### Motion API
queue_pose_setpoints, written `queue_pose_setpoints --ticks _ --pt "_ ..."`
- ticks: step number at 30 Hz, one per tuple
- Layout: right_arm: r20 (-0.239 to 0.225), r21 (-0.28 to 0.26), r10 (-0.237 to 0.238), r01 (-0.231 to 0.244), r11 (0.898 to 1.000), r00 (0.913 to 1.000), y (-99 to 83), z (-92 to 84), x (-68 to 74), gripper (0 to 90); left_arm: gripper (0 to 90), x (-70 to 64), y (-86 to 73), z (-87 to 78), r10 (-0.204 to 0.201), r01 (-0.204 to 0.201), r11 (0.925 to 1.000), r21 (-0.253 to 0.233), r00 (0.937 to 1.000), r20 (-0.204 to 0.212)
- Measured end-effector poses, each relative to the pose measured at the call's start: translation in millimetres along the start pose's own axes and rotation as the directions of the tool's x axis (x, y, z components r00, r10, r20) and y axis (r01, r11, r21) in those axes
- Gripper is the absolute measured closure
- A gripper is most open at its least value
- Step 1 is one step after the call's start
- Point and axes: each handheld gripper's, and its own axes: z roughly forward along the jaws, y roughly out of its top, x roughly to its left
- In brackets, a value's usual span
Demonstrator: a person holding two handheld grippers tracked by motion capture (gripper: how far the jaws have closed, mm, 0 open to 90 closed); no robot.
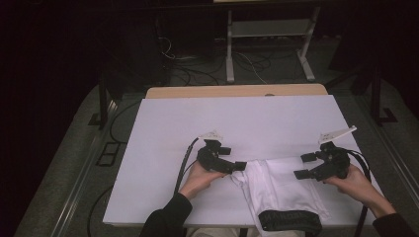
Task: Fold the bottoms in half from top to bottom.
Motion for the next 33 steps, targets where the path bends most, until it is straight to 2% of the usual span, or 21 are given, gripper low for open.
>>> queue_pose_setpoints --ticks 7,13,19,23,33 --pt "0.028 -0.048 0.071 -0.070 0.996 0.9971 -2.5 -3.6 -25.6 7.8 2.1 1.1 -2.1 6.1 -0.003 0.003 0.9994 0.034 0.9999 0.011" --pt "0.044 -0.060 0.115 -0.112 0.992 0.9924 -5.0 -3.2 -40.4 11.6 2.2 1.1 -5.0 13.9 -0.009 0.007 0.9976 0.068 0.9997 0.022" --pt "0.063 -0.043 0.168 -0.166 0.985 0.9837 -9.0 0.4 -55.3 13.3 2.4 1.7 -7.1 19.6 -0.017 0.013 0.9941 0.108 0.9993 0.033" --pt "0.055 -0.035 0.175 -0.173 0.984 0.9831 -10.2 3.8 -61.1 17.6 6.6 2.8 -7.6 20.0 -0.027 0.022 0.9936 0.111 0.9987 0.043" --pt "0.034 -0.004 0.160 -0.160 0.987 0.9866 -7.7 14.6 -63.2 34.2 26.0 6.7 -9.7 24.0 -0.052 0.045 0.9898 0.135 0.9975 0.047"
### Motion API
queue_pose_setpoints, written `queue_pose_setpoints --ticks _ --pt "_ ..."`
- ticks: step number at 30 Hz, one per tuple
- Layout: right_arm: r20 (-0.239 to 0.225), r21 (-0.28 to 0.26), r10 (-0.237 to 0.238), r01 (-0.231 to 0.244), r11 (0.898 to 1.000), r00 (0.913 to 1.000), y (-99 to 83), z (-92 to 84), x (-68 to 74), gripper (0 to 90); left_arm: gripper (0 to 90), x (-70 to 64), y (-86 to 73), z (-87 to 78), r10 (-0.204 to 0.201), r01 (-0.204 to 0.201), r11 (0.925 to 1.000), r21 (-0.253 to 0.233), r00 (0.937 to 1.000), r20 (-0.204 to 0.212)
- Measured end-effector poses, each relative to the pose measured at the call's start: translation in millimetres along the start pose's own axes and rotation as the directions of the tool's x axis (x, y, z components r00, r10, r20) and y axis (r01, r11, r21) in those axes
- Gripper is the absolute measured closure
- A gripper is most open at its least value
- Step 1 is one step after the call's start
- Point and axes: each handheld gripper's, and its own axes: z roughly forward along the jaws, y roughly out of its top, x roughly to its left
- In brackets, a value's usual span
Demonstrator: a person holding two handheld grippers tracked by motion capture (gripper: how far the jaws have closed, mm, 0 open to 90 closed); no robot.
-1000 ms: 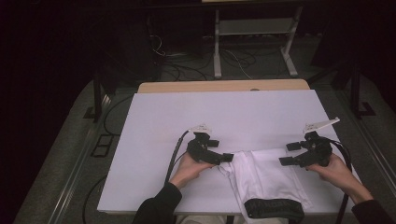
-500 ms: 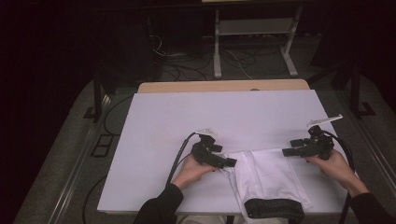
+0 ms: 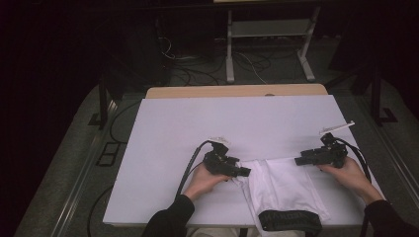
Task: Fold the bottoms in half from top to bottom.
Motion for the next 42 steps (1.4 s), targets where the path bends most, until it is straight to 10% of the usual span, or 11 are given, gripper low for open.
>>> queue_pose_setpoints --ticks 16,22,42 --pt "0.010 0.039 -0.043 0.043 0.998 0.9990 2.2 7.1 6.4 82.6 70.0 1.7 0.5 1.3 0.007 -0.007 1.0000 -0.002 0.9999 -0.013" --pt "0.008 0.034 -0.042 0.041 0.999 0.9991 2.8 5.2 7.9 85.2 84.0 -2.0 2.5 2.9 0.015 -0.015 0.9999 0.008 0.9994 -0.030" --pt "0.027 -0.020 -0.036 0.037 0.999 0.9990 17.9 -7.5 19.9 86.1 85.6 -4.4 7.8 -24.4 0.038 -0.038 0.9993 0.004 0.9965 -0.074"
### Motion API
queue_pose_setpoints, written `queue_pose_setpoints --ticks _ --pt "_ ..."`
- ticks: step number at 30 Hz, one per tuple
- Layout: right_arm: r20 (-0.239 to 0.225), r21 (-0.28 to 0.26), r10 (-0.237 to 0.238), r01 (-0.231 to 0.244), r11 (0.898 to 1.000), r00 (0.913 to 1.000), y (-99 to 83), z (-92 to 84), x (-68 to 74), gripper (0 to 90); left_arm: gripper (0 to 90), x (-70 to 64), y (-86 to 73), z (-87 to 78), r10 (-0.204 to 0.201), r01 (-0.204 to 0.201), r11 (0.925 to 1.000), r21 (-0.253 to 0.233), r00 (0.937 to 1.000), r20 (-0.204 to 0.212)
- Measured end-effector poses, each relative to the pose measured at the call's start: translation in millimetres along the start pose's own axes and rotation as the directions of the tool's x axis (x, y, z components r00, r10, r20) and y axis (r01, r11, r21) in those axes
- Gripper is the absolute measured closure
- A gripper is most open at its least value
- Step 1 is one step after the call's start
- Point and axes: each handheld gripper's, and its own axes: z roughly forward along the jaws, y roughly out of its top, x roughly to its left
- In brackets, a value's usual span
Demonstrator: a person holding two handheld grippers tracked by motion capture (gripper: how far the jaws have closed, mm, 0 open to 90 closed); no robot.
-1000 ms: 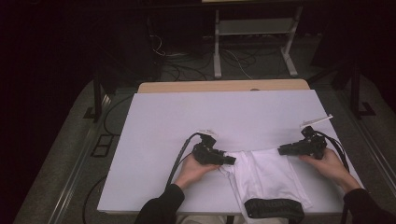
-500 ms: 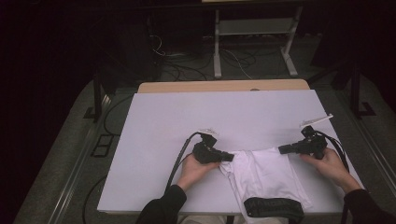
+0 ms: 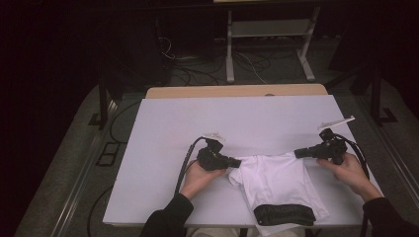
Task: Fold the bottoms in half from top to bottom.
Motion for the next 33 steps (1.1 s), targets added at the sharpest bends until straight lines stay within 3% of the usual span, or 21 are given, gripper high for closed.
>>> queue_pose_setpoints --ticks 8,17,33 --pt "0.021 0.004 0.014 -0.014 1.000 0.9997 9.6 7.7 1.7 86.1 85.7 0.2 3.1 -9.2 0.029 -0.029 0.9995 -0.007 0.9991 -0.031" --pt "0.015 -0.021 0.044 -0.044 0.999 0.9989 22.9 17.7 2.9 86.1 85.7 3.3 9.7 -24.7 0.058 -0.058 0.9983 -0.007 0.9958 -0.071" --pt "0.022 -0.040 0.061 -0.060 0.997 0.9979 53.3 38.5 11.3 86.1 85.7 21.5 25.7 -53.6 0.110 -0.109 0.9940 0.013 0.9835 -0.144"
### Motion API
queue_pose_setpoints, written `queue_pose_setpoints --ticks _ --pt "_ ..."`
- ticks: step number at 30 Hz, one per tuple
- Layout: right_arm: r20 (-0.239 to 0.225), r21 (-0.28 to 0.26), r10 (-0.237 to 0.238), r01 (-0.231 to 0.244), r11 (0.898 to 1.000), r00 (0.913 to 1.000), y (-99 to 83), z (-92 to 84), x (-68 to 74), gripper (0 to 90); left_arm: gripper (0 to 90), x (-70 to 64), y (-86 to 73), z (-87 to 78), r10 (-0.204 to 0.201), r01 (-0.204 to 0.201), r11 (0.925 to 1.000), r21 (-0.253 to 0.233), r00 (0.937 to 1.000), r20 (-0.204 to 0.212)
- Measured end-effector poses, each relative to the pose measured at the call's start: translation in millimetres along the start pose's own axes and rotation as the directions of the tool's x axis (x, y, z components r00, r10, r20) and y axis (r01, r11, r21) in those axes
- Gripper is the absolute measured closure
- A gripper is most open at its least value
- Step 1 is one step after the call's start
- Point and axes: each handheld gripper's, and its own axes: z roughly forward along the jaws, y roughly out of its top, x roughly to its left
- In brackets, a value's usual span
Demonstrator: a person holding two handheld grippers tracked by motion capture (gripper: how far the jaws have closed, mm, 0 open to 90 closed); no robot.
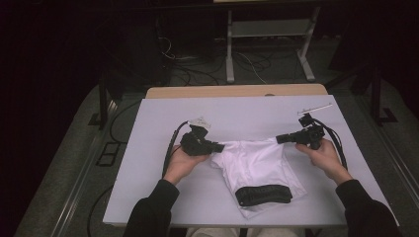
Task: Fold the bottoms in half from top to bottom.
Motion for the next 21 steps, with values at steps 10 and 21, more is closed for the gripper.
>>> queue_pose_setpoints --ticks 10,21 --pt "0.001 -0.012 0.016 -0.016 1.000 0.9999 14.3 16.3 3.1 86.0 85.7 20.8 6.6 -8.5 0.010 -0.010 0.9997 0.022 0.9997 -0.023" --pt "0.006 -0.027 0.038 -0.038 0.999 0.9992 27.6 32.3 2.2 86.1 85.7 46.1 17.6 -12.4 0.034 -0.032 0.9983 0.049 0.9983 -0.047"
